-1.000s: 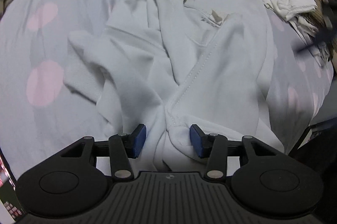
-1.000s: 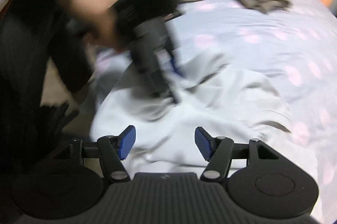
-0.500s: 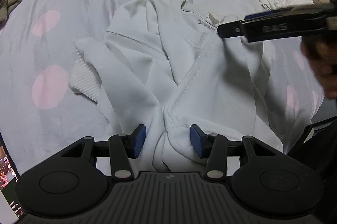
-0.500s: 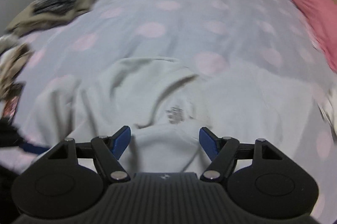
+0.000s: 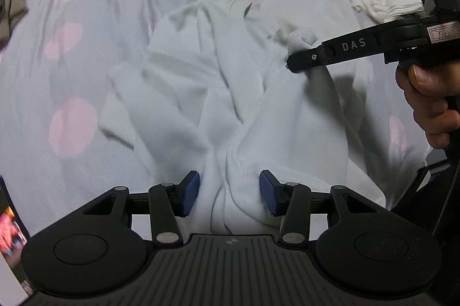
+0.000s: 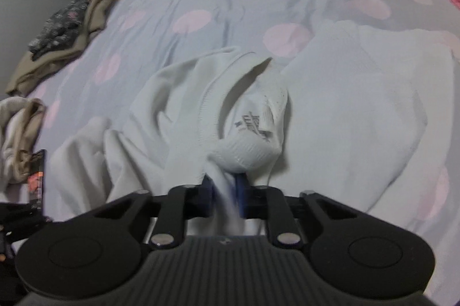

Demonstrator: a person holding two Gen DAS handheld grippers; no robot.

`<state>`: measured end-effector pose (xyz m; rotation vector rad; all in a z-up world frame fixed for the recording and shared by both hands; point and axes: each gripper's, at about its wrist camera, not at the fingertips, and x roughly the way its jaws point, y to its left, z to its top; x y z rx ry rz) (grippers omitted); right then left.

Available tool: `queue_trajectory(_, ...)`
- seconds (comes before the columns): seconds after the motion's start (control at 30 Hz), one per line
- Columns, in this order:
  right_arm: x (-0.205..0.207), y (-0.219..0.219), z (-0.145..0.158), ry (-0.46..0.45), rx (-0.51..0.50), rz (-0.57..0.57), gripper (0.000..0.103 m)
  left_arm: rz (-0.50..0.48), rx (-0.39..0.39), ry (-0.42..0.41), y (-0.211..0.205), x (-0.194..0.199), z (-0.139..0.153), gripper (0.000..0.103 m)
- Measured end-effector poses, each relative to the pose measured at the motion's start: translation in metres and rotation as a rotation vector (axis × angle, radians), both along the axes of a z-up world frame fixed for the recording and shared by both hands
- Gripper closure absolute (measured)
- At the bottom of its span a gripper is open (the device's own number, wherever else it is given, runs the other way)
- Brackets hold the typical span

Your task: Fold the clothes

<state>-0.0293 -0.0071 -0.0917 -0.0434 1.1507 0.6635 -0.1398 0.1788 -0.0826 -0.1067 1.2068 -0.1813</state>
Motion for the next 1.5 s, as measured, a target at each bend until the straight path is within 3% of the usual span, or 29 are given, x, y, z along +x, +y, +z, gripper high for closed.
queue_trajectory(0.1,-0.005,-0.003,0.027,-0.052,0.088,0.114,0.091,-0.032,0.03,-0.082,0.005,0.004,0.024,0.059)
queue_trajectory(0.2,-0.028,0.002,0.063,-0.168,0.131,0.394,0.092,-0.053,0.015,-0.117,0.009,0.009,0.037,0.059)
queue_trajectory(0.43,-0.132,-0.003,0.08,-0.418,0.046,1.034,0.093,-0.031,-0.092,-0.102,0.019,0.023,0.041,0.054)
queue_trajectory(0.53,-0.162,0.001,0.068,-0.449,-0.01,1.162,0.093,-0.022,-0.138,-0.095,0.023,0.029,0.043,0.054)
queue_trajectory(0.67,-0.177,0.0,0.057,-0.463,-0.049,1.219,0.093,-0.004,-0.177,-0.089,0.028,0.036,0.043,0.049)
queue_trajectory(0.83,-0.177,0.002,0.061,-0.476,-0.049,1.223,0.093,0.056,-0.082,-0.108,0.03,0.049,0.038,0.049)
queue_trajectory(0.97,-0.177,0.004,0.064,-0.487,-0.05,1.226,0.093,0.085,-0.108,-0.115,0.033,0.064,0.033,0.049)
queue_trajectory(1.1,-0.18,0.002,0.065,-0.503,-0.05,1.243,0.093,0.071,-0.071,-0.063,0.025,0.082,0.015,0.05)
queue_trajectory(1.13,-0.18,0.002,0.066,-0.507,-0.047,1.248,0.093,0.071,-0.086,-0.051,0.025,0.085,0.01,0.06)
queue_trajectory(1.17,-0.181,0.001,0.066,-0.511,-0.044,1.252,0.093,0.074,-0.119,-0.05,0.027,0.087,0.008,0.085)
queue_trajectory(1.2,-0.181,0.0,0.067,-0.517,-0.041,1.255,0.093,0.078,-0.152,-0.048,0.029,0.089,0.006,0.098)
queue_trajectory(1.33,-0.179,-0.001,0.074,-0.552,-0.064,1.22,0.093,0.125,-0.26,-0.093,0.04,0.095,0.016,0.099)
queue_trajectory(1.5,-0.159,-0.011,0.097,-0.625,-0.093,1.076,0.093,0.278,-0.451,-0.302,0.074,0.075,0.085,0.1)
